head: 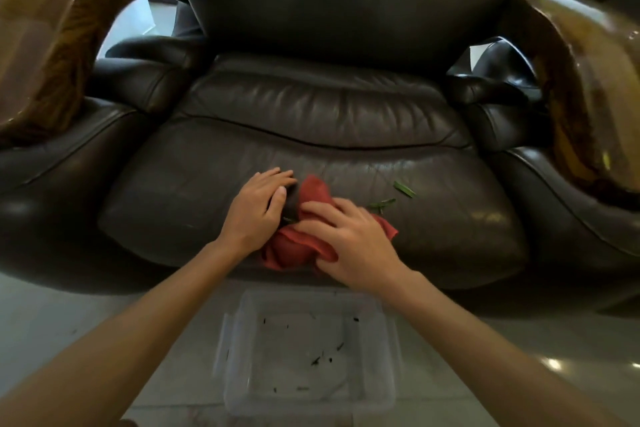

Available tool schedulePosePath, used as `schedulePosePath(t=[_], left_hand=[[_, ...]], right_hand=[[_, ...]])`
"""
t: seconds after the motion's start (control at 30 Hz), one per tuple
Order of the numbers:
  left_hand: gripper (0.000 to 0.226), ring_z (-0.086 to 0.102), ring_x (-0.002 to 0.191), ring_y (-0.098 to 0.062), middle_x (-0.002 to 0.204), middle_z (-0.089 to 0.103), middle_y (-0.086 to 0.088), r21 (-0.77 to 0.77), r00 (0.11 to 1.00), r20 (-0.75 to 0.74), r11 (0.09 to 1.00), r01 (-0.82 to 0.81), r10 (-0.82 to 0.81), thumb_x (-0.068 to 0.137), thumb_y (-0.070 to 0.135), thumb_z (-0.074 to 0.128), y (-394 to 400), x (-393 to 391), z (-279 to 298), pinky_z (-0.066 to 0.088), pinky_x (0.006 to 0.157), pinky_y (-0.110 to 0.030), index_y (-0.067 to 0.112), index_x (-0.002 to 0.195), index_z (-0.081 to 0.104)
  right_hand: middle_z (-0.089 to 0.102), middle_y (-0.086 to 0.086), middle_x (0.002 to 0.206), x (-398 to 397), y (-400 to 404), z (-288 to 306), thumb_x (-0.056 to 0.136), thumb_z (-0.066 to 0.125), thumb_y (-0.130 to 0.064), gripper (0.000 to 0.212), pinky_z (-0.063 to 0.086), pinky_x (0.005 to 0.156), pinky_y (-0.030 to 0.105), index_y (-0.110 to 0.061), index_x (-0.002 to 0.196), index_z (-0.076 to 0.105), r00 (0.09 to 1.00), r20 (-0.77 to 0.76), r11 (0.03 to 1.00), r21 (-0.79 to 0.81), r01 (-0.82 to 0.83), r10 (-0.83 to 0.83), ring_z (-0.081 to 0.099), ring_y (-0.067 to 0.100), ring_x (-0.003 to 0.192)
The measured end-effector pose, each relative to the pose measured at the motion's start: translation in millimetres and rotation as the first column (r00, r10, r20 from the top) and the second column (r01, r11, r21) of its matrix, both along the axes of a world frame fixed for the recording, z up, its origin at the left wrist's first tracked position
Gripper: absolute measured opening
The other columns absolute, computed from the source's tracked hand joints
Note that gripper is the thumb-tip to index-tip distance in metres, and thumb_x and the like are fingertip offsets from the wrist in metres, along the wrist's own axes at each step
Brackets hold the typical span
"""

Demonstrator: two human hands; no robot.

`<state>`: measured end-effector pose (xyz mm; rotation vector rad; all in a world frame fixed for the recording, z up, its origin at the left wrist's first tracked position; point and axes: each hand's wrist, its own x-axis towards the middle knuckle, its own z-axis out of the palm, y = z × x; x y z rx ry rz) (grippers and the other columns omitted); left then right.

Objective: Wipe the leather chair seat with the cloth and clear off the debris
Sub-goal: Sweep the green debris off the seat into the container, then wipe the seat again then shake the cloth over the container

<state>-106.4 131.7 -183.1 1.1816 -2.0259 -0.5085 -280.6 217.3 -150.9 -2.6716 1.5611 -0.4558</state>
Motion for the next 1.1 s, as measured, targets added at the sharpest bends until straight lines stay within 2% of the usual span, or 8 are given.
schedulePosePath(t=[0.2, 0.3, 0.4, 0.63, 0.83, 0.93, 1.0, 1.1], left_hand=[[0.042, 0.036, 0.135, -0.02, 0.139, 0.049, -0.007, -0.12, 0.971, 0.238, 0.992, 0.024, 0.005, 0.094, 0.027, 0.034, -18.4, 0.3, -3.2, 0.021, 0.113, -0.039, 0.012, 0.128, 0.052], [0.039, 0.029, 0.138, -0.016, 0.145, 0.043, -0.003, -0.094, 0.955, 0.295, 0.995, 0.026, 0.003, 0.098, 0.026, 0.035, -38.0, -4.5, -2.3, 0.016, 0.115, -0.037, 0.017, 0.134, 0.046], [0.039, 0.03, 0.137, -0.015, 0.144, 0.044, -0.001, -0.118, 0.961, 0.276, 0.993, 0.003, 0.03, 0.096, 0.023, 0.038, -46.2, -7.0, -7.5, 0.016, 0.115, -0.037, 0.019, 0.134, 0.046], [0.045, 0.035, 0.135, -0.017, 0.14, 0.049, -0.002, -0.172, 0.963, 0.263, 0.985, -0.017, 0.062, 0.089, 0.027, 0.035, -45.9, -8.9, -12.0, 0.021, 0.114, -0.038, 0.019, 0.13, 0.051], [0.045, 0.037, 0.134, -0.018, 0.139, 0.05, -0.003, -0.175, 0.966, 0.249, 0.984, -0.022, 0.066, 0.089, 0.027, 0.035, -42.4, -9.4, -8.5, 0.022, 0.113, -0.038, 0.017, 0.129, 0.052], [0.045, 0.037, 0.134, -0.018, 0.139, 0.05, -0.003, -0.169, 0.966, 0.248, 0.985, -0.028, 0.07, 0.088, 0.027, 0.035, -41.8, -9.2, -8.1, 0.022, 0.113, -0.038, 0.017, 0.129, 0.053], [0.046, 0.037, 0.134, -0.018, 0.139, 0.05, -0.003, -0.167, 0.966, 0.248, 0.986, -0.024, 0.066, 0.088, 0.026, 0.034, -41.9, -9.3, -8.0, 0.022, 0.113, -0.038, 0.016, 0.128, 0.053], [0.045, 0.038, 0.134, -0.018, 0.139, 0.051, -0.003, -0.168, 0.971, 0.232, 0.985, -0.026, 0.065, 0.088, 0.025, 0.035, -42.4, -8.3, -8.3, 0.021, 0.113, -0.037, 0.016, 0.128, 0.053]], right_hand=[[0.058, 0.0, 0.127, -68.1, -40.0, 46.8, 0.063, 0.066, -0.019, 0.051, 0.038, 0.099, 0.031, -0.024, 0.114, 0.063, 0.957, 0.24, 0.97, -0.14, 0.198, -0.161, 0.053, 0.024, 0.112], [0.063, 0.003, 0.117, -115.8, -64.4, 49.5, 0.069, 0.07, -0.01, 0.043, 0.04, 0.096, 0.028, -0.019, 0.111, 0.064, 0.843, 0.41, 0.92, -0.026, 0.392, -0.348, 0.057, 0.022, 0.109], [0.067, 0.006, 0.111, -134.2, -68.9, 26.9, 0.073, 0.071, -0.009, 0.039, 0.039, 0.089, 0.025, -0.016, 0.111, 0.065, 0.773, 0.37, 0.848, 0.094, 0.521, -0.516, 0.06, 0.024, 0.105], [0.066, 0.001, 0.114, -73.5, -36.3, -3.5, 0.068, 0.071, -0.019, 0.043, 0.038, 0.093, 0.022, -0.02, 0.111, 0.064, 0.886, 0.319, 0.935, 0.0, 0.354, -0.336, 0.059, 0.017, 0.106], [0.06, -0.001, 0.126, -43.7, 2.9, -7.2, 0.068, 0.074, -0.021, 0.051, 0.037, 0.105, 0.041, -0.02, 0.118, 0.063, 0.927, 0.238, 0.957, 0.07, 0.282, -0.291, 0.051, 0.018, 0.119], [0.06, -0.003, 0.127, -28.3, 19.2, -14.0, 0.067, 0.077, -0.019, 0.053, 0.03, 0.108, 0.031, -0.02, 0.118, 0.063, 0.957, 0.204, 0.977, 0.098, 0.189, -0.206, 0.05, 0.021, 0.121], [0.06, -0.002, 0.126, -21.5, 24.5, -12.0, 0.066, 0.078, -0.018, 0.054, 0.029, 0.107, 0.027, -0.019, 0.118, 0.063, 0.969, 0.207, 0.99, 0.075, 0.119, -0.132, 0.051, 0.021, 0.12], [0.06, 0.0, 0.126, -26.3, 21.5, 4.0, 0.067, 0.073, -0.02, 0.054, 0.036, 0.107, 0.037, -0.018, 0.12, 0.061, 0.947, 0.301, 0.993, -0.017, 0.12, -0.109, 0.051, 0.019, 0.12]])
